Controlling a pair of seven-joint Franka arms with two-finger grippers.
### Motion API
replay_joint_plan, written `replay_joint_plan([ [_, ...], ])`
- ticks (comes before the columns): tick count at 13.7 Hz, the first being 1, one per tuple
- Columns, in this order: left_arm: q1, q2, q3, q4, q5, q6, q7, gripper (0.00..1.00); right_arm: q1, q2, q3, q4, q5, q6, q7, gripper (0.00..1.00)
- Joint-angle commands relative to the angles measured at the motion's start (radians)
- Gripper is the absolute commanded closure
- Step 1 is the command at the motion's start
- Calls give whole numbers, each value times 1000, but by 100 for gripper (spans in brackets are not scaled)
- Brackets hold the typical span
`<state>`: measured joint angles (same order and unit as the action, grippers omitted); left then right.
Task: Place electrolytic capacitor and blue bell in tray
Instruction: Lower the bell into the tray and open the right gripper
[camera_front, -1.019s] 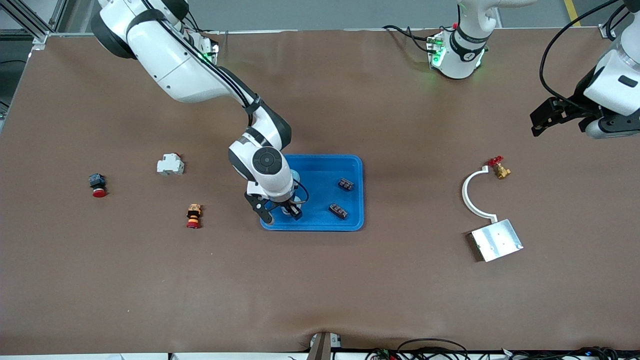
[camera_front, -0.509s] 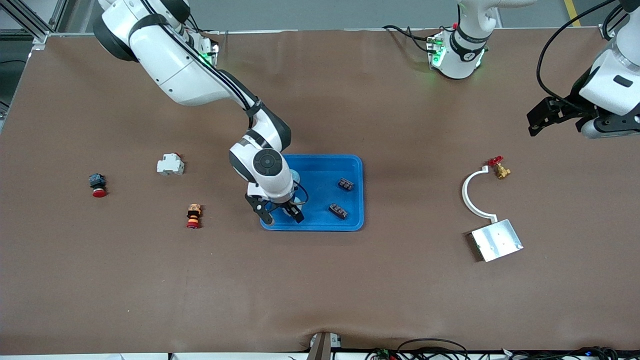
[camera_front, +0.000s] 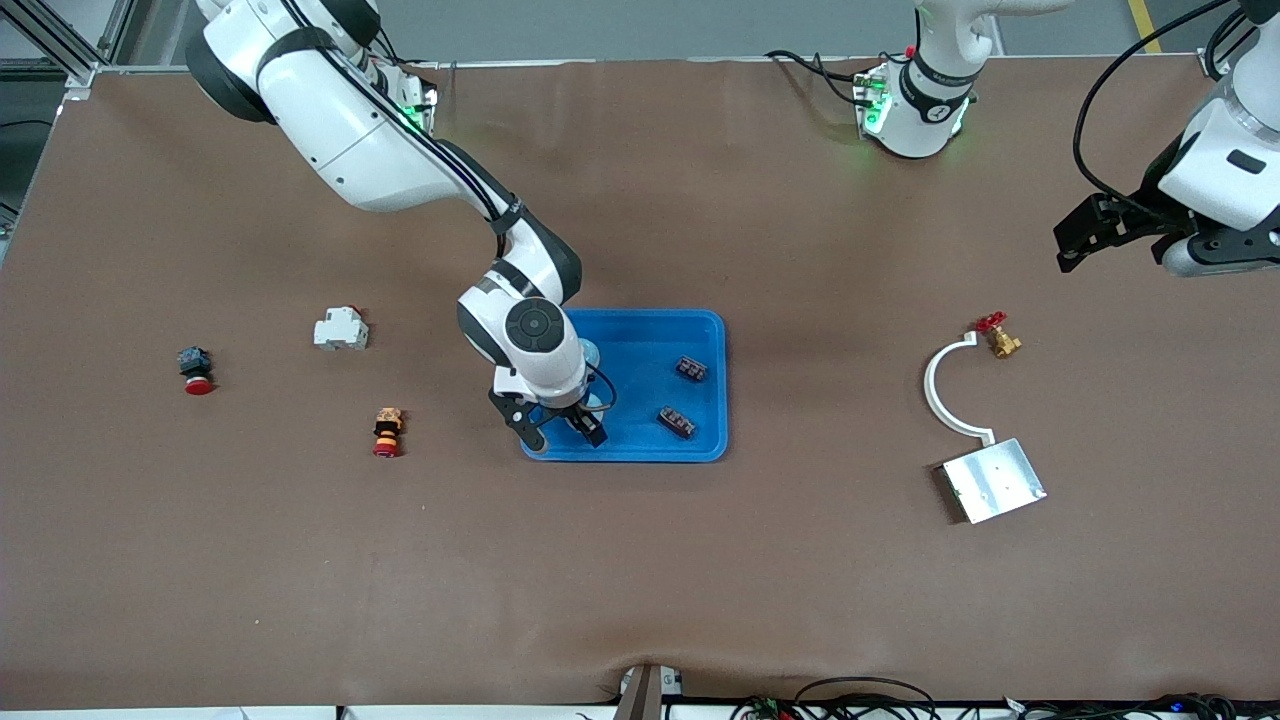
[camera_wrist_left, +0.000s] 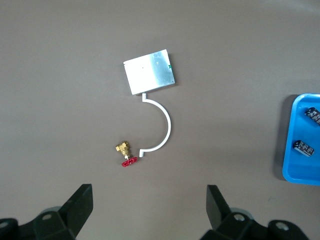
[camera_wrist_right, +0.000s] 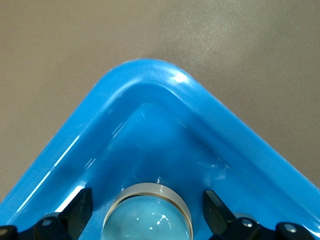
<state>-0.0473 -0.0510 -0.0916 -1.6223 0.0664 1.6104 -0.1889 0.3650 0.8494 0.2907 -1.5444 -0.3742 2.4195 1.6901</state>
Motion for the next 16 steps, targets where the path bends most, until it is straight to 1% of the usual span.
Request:
replay_joint_plan([
  [1,1,-7,-2,4,-20,3,-3,0,8,5,-11,20,-23,-20,-29,0],
  [4,1,-9,-2,4,-20,3,-1,0,8,2,-11,20,-23,-34,-55,0],
  [7,1,-9,-2,5,-20,3,-1,0,2,-13,-4,35,-12,-114,-116,0],
  [10,1,-9,-2,5,-25,3,-1,0,-4,-18,16,85,-5,-226,-153,0],
  [12,1,-10,-2,4,-25,3,-1,0,-44,-21,63,125,-5,-298,-173,0],
  [14,3,-12,-2,5,-25,2,-1,0,-116,-33,140,145,-6,-370,-213,0],
  [16,3,-13,-2,5,-25,2,-1,0,-190,-73,200,145,-8,-460,-295,0],
])
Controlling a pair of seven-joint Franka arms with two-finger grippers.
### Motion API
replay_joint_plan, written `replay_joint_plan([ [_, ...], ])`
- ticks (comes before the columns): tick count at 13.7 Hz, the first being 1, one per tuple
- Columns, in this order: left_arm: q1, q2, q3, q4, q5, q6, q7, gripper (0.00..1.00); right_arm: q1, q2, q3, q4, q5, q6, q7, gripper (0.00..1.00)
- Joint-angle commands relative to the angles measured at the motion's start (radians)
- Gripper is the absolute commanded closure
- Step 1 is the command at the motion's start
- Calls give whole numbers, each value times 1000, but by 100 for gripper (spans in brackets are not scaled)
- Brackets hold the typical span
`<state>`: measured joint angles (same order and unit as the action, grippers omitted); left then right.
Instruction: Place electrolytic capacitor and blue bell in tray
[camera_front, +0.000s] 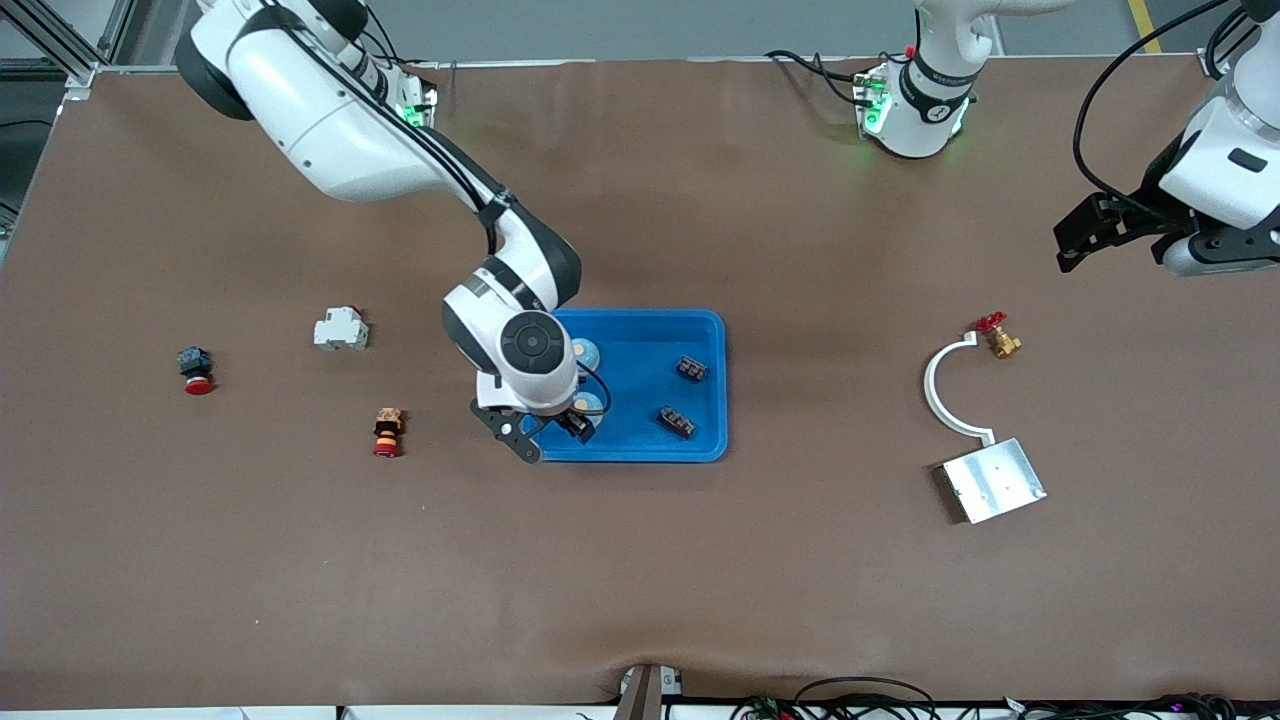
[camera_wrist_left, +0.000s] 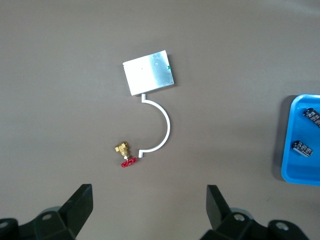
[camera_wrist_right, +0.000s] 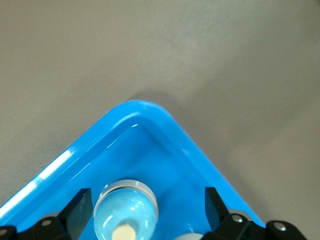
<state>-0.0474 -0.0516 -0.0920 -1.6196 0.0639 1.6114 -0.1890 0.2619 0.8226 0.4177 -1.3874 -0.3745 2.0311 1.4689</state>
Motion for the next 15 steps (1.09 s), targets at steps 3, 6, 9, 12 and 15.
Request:
replay_joint_plan([
  [3,4,-10,0,14,-23,1,2,0,-154,-137,92,-16,-4,-224,-264,0],
  [6,9,-11,0,17,-23,1,6,0,-229,-227,93,-35,-3,-320,-456,0],
  [9,11,-11,0,17,-23,-1,6,0,-328,-325,95,-106,35,-338,-634,0],
  [12,9,-13,0,15,-23,-4,6,0,-404,-425,93,-203,59,-325,-746,0],
  [15,9,-11,0,15,-23,-8,5,0,-475,-502,96,-277,95,-296,-853,0],
])
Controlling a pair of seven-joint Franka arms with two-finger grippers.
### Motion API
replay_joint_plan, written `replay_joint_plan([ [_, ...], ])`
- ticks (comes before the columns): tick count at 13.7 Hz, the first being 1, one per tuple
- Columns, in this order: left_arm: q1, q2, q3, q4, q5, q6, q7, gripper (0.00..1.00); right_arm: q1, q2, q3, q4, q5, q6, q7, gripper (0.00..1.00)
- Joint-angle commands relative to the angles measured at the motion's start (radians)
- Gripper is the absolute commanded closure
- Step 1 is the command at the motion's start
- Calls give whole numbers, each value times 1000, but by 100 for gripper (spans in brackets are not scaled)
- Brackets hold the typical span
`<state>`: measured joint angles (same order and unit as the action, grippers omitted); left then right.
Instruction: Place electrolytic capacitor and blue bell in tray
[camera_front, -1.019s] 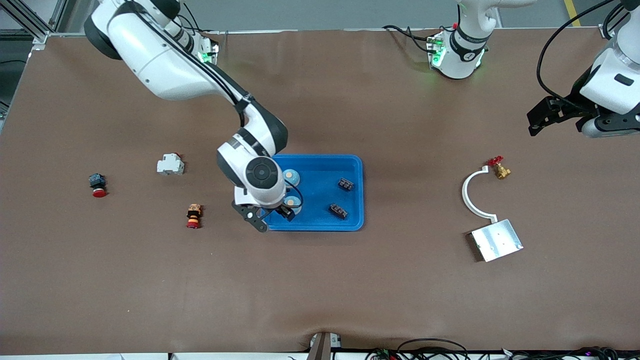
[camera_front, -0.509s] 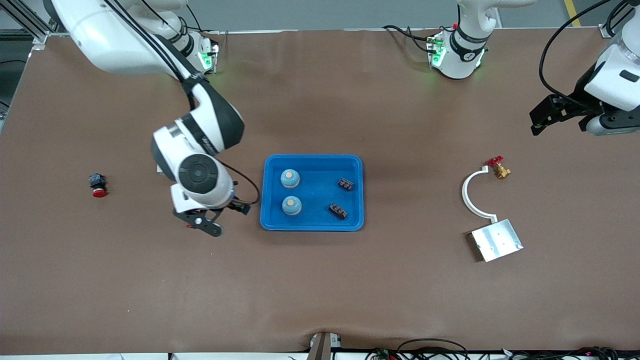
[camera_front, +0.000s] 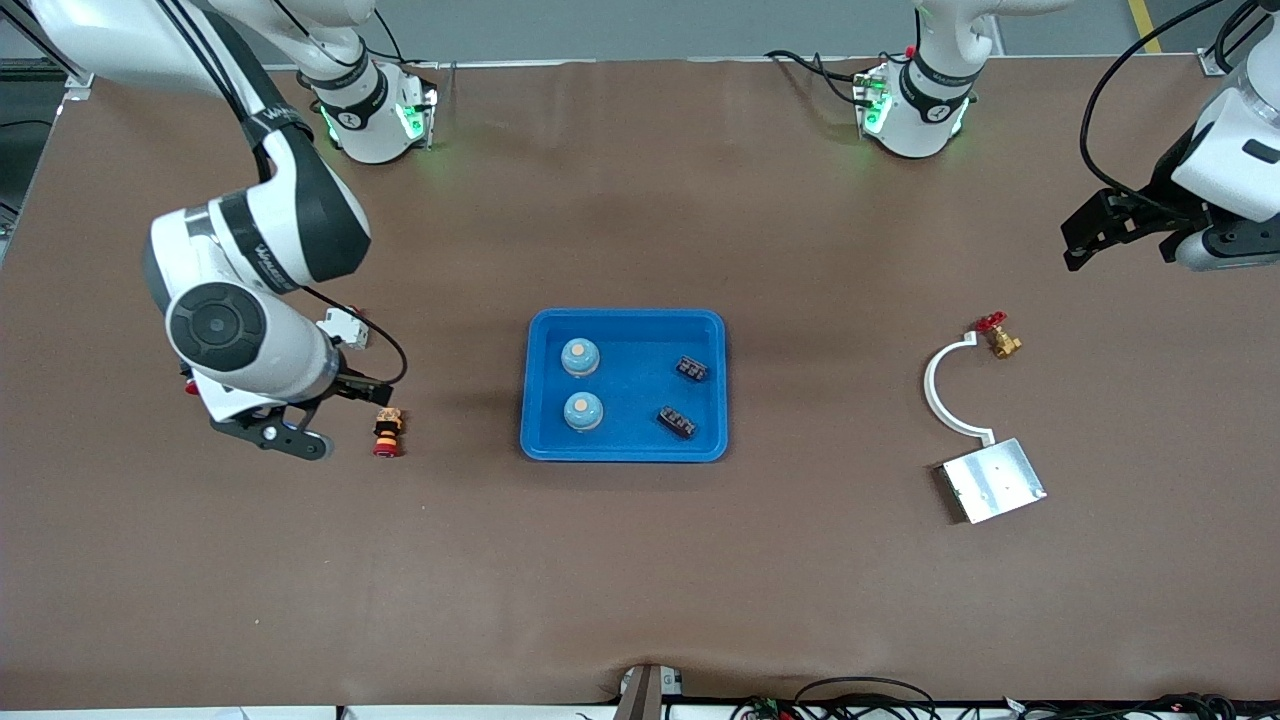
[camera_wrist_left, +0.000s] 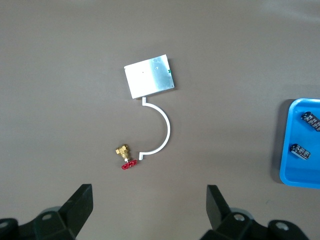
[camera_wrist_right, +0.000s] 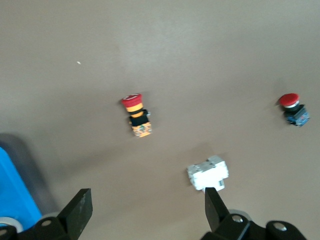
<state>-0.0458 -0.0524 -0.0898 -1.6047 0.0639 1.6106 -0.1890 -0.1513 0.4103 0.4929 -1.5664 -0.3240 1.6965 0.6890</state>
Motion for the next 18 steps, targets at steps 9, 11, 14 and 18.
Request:
replay_joint_plan([
  [9,9,-6,-2,20,-22,-8,11,0,-237,-301,16,-297,172,170,-377,0],
  [11,9,-7,-2,19,-22,-8,13,0,-255,-337,16,-303,174,169,-440,0],
  [14,10,-9,-2,19,-22,-8,16,0,-330,-392,12,-302,268,161,-590,0],
  [18,9,-9,-2,19,-22,-8,16,0,-401,-453,4,-300,399,163,-669,0],
])
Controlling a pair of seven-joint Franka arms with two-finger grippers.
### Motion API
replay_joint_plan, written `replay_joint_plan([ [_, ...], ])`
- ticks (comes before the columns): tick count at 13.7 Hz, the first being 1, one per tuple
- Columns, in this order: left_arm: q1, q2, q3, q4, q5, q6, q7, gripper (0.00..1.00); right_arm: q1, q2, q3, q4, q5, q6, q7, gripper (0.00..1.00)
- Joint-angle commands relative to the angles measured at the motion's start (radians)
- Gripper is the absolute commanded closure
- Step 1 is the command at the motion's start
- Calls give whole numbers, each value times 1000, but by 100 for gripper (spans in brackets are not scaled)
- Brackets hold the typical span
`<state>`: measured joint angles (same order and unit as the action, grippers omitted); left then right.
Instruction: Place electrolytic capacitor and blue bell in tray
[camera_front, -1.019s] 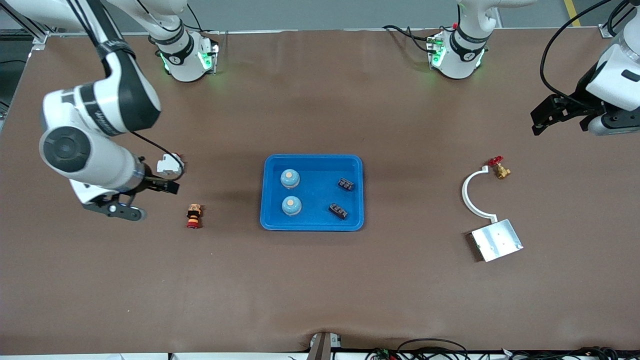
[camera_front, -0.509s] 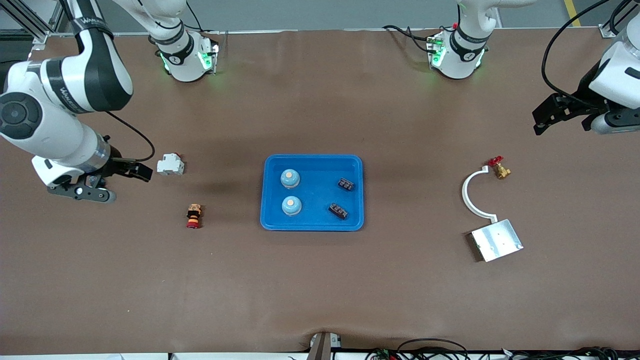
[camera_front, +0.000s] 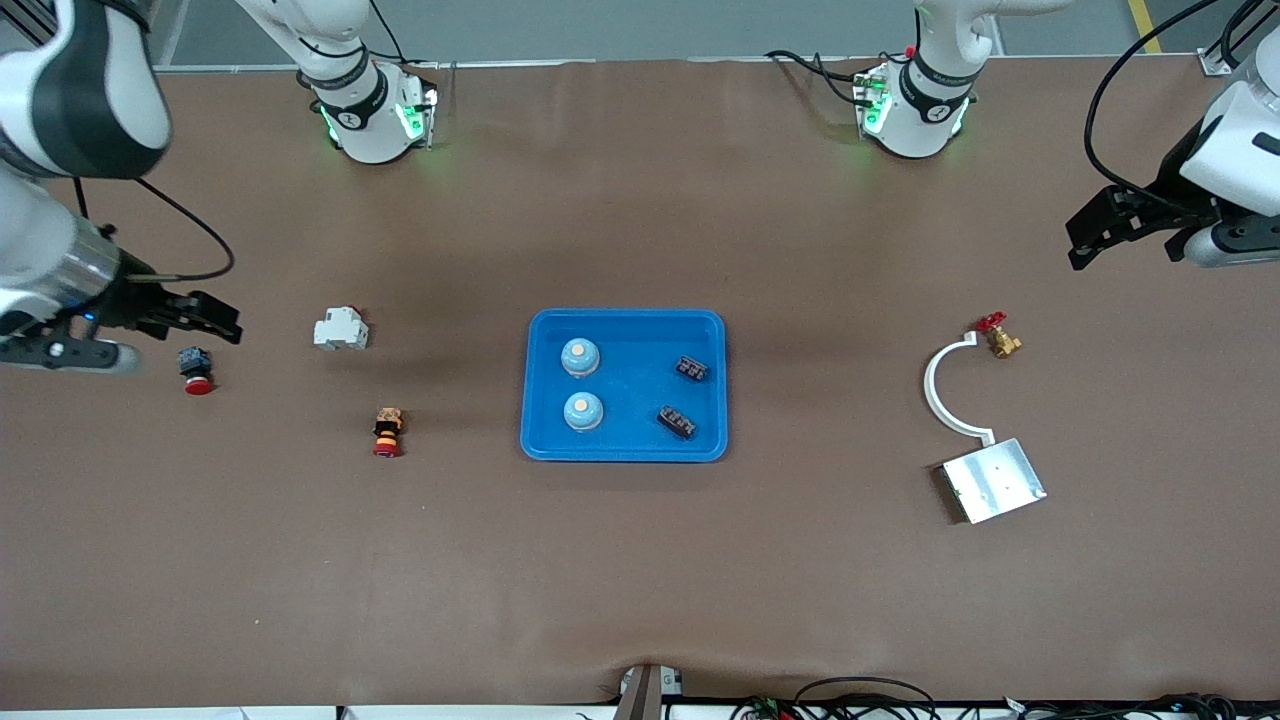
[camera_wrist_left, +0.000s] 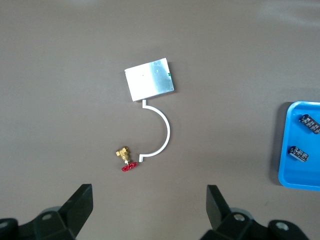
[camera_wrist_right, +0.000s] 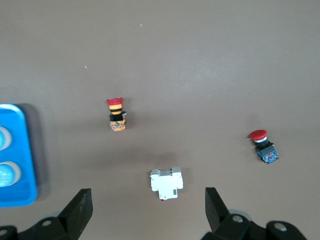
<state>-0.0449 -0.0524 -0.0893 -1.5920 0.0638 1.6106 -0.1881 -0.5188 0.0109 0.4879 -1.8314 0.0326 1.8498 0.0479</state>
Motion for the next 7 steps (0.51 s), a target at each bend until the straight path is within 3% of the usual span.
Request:
replay_joint_plan([
  [1,8,-9,-3,6,-22,-8,15,0,-41,-72,11,-32,44,17,-45,0],
  [4,8,-7,-3,6,-22,-8,12,0,-33,-104,3,-35,44,13,-69,0],
  [5,8,-6,-3,6,-22,-8,9,0,0,-104,-26,-35,44,11,-69,0],
  [7,8,-3,-3,6,-22,-8,3,0,154,-104,-185,-37,43,8,-69,0],
])
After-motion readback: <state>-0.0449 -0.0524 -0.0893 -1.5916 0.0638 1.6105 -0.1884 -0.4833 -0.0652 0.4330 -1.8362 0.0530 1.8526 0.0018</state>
